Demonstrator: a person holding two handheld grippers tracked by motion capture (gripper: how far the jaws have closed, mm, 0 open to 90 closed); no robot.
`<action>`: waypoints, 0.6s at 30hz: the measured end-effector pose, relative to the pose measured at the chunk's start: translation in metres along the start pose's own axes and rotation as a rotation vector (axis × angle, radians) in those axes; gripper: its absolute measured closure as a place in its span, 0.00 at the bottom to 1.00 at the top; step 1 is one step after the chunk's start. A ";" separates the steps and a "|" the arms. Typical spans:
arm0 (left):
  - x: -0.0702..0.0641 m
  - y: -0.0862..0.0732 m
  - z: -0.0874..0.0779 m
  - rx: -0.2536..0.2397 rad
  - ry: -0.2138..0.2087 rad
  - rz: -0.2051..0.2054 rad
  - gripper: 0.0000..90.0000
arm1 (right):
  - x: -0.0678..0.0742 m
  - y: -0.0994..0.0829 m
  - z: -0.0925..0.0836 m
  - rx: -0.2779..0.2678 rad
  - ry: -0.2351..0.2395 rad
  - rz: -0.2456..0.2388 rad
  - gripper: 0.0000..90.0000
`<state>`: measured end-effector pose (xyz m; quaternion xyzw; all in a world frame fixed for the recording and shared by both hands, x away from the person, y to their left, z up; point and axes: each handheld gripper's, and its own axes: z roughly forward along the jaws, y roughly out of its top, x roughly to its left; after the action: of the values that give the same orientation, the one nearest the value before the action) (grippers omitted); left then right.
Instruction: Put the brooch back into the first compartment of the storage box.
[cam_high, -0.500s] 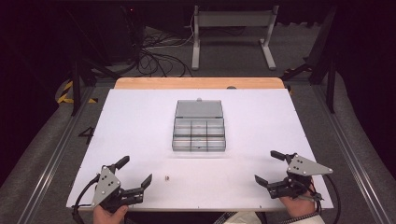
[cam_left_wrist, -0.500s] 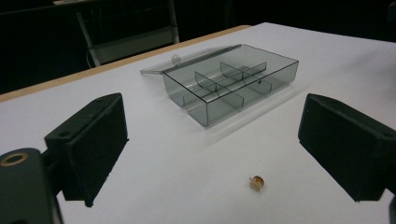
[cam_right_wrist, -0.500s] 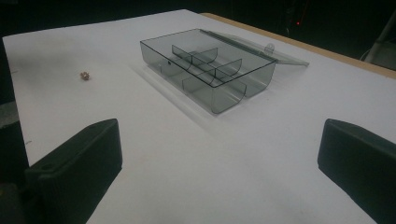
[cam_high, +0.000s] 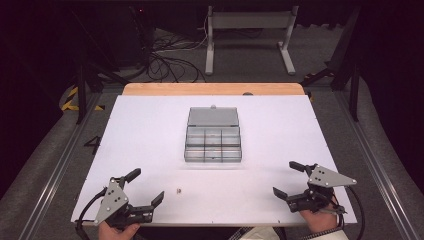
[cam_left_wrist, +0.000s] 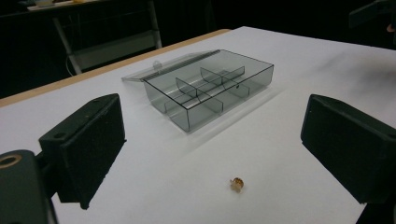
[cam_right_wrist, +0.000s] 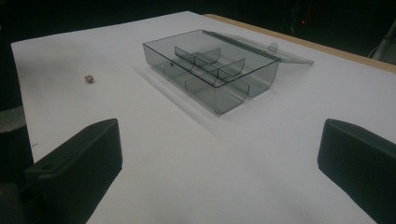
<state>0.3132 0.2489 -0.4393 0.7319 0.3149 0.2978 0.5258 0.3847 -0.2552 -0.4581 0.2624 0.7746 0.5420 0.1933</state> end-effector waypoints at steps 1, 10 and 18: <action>-0.001 0.000 0.000 0.008 0.001 0.009 0.09 | 0.000 0.000 0.000 -0.002 0.000 0.002 0.01; -0.004 0.004 0.002 0.049 0.022 0.024 0.10 | -0.001 -0.001 0.000 -0.001 0.000 0.009 0.01; -0.001 0.010 0.007 0.099 0.001 0.008 0.12 | 0.000 -0.001 0.002 0.008 0.003 0.008 0.01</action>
<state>0.3199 0.2415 -0.4315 0.7582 0.3268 0.2841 0.4875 0.3858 -0.2540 -0.4597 0.2656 0.7760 0.5399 0.1890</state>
